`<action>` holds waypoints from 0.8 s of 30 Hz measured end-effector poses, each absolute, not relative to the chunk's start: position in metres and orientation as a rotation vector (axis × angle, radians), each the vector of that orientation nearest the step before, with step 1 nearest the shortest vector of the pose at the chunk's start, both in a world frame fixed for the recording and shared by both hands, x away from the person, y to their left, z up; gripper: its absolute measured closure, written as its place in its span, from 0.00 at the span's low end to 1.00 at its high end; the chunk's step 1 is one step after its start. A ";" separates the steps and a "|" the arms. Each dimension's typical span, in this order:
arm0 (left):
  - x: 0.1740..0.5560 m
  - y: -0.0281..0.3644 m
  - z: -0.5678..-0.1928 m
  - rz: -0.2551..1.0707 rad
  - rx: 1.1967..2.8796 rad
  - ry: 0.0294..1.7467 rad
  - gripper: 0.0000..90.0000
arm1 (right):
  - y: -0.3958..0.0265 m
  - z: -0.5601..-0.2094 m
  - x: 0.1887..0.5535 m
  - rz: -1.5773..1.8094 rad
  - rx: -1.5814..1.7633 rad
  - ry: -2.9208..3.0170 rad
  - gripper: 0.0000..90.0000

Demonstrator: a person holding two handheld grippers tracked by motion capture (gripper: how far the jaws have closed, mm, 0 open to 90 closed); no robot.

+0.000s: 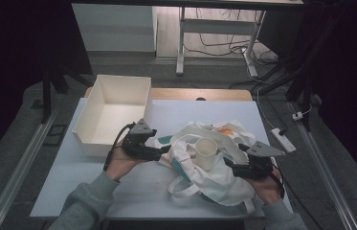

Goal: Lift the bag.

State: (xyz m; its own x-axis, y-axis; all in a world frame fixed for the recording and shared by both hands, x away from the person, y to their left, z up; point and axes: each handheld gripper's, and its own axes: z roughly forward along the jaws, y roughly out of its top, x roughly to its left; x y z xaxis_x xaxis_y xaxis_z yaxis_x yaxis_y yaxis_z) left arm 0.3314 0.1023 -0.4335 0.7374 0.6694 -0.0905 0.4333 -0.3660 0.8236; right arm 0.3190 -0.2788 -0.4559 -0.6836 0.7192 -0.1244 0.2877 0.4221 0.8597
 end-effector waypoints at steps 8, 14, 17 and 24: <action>0.342 0.085 -0.442 0.316 2.036 0.880 0.30 | -0.281 -0.456 0.320 1.183 0.865 2.198 0.27; 0.330 0.067 -0.437 0.473 2.121 0.849 0.39 | -0.283 -0.454 0.319 1.190 0.863 2.186 0.27; 0.331 0.062 -0.438 0.419 2.114 0.849 0.38 | -0.283 -0.453 0.319 1.191 0.863 2.187 0.27; 0.341 0.063 -0.460 0.326 2.070 0.952 0.40 | -0.282 -0.453 0.318 1.186 0.849 2.200 0.27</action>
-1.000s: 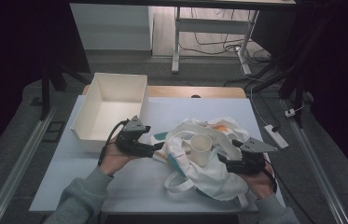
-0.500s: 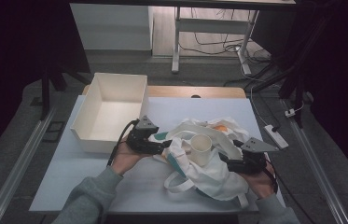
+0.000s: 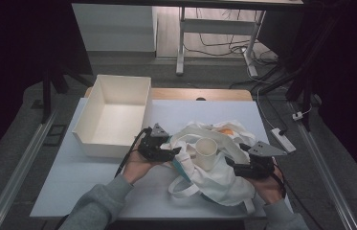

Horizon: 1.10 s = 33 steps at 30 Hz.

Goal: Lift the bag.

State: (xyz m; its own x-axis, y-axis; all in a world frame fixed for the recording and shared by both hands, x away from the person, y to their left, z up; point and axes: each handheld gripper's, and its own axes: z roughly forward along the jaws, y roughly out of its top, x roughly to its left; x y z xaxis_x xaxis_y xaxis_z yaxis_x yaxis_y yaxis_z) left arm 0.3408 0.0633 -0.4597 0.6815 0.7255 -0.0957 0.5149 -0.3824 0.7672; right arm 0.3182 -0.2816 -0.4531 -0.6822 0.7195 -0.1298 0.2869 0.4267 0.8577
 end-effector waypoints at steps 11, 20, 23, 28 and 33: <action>0.344 0.063 -0.471 0.354 2.076 1.010 0.49 | -0.282 -0.455 0.318 1.179 0.847 2.207 0.27; 0.346 0.062 -0.478 0.280 2.147 1.019 0.51 | -0.282 -0.455 0.318 1.167 0.847 2.209 0.27; 0.344 0.064 -0.482 0.258 2.177 1.013 0.53 | -0.283 -0.454 0.318 1.139 0.859 2.204 0.27; 0.343 0.067 -0.492 0.206 2.215 1.010 0.58 | -0.290 -0.450 0.319 1.093 0.924 2.201 0.28; 0.346 0.068 -0.498 0.128 2.231 0.983 0.76 | -0.299 -0.447 0.317 1.052 0.989 2.197 0.30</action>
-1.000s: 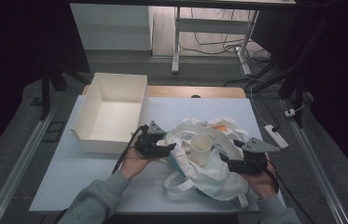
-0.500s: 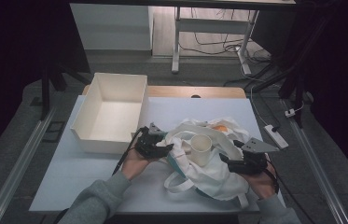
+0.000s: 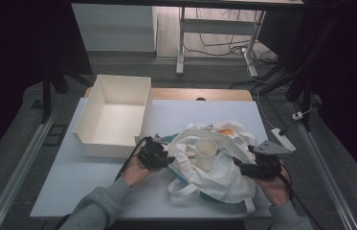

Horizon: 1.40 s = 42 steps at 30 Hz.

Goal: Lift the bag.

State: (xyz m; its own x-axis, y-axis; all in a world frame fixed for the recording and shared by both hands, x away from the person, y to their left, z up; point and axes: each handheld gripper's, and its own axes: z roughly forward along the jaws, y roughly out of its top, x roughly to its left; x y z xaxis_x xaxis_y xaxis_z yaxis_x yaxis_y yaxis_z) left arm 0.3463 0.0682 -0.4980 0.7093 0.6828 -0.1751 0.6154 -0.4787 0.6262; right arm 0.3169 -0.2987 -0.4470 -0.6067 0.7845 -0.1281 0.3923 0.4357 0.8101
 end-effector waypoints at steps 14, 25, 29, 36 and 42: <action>0.343 0.078 -0.490 0.103 2.198 0.904 0.96 | -0.322 -0.462 0.313 0.882 1.146 2.281 0.62; 0.341 0.091 -0.473 0.087 2.128 0.869 0.96 | -0.321 -0.449 0.312 0.931 1.056 2.247 0.91; 0.341 0.097 -0.468 0.083 2.100 0.860 0.96 | -0.322 -0.440 0.311 0.981 1.037 2.187 0.91; 0.337 0.106 -0.457 0.095 2.060 0.841 0.97 | -0.326 -0.427 0.313 1.015 1.016 2.109 0.91; 0.336 0.115 -0.447 0.099 2.024 0.844 0.97 | -0.334 -0.419 0.310 1.049 1.012 2.067 0.91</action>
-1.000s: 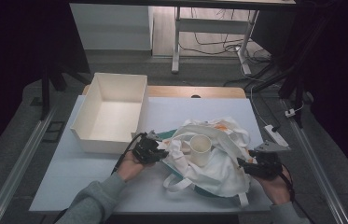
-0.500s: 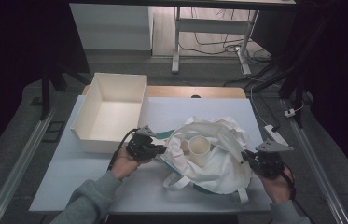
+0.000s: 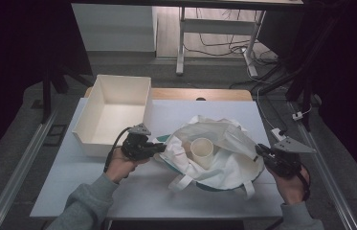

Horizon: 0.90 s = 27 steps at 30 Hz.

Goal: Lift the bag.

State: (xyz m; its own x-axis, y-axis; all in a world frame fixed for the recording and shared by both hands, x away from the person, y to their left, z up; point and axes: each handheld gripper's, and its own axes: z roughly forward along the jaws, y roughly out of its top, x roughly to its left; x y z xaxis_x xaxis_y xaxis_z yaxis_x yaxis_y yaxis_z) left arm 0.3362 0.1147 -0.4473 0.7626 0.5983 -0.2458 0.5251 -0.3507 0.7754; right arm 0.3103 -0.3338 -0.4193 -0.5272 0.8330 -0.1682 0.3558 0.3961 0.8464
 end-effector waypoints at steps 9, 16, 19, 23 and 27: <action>0.333 0.122 -0.437 0.115 1.996 0.842 0.97 | -0.339 -0.410 0.304 1.063 0.997 2.017 0.91; 0.333 0.132 -0.431 0.118 1.959 0.850 0.97 | -0.343 -0.407 0.304 1.073 0.991 1.979 0.91; 0.332 0.133 -0.429 0.124 1.950 0.848 0.97 | -0.344 -0.405 0.303 1.084 0.990 1.961 0.91; 0.331 0.133 -0.427 0.131 1.945 0.845 0.97 | -0.343 -0.401 0.304 1.090 0.977 1.942 0.91; 0.330 0.135 -0.423 0.141 1.935 0.845 0.97 | -0.341 -0.394 0.307 1.092 0.954 1.932 0.91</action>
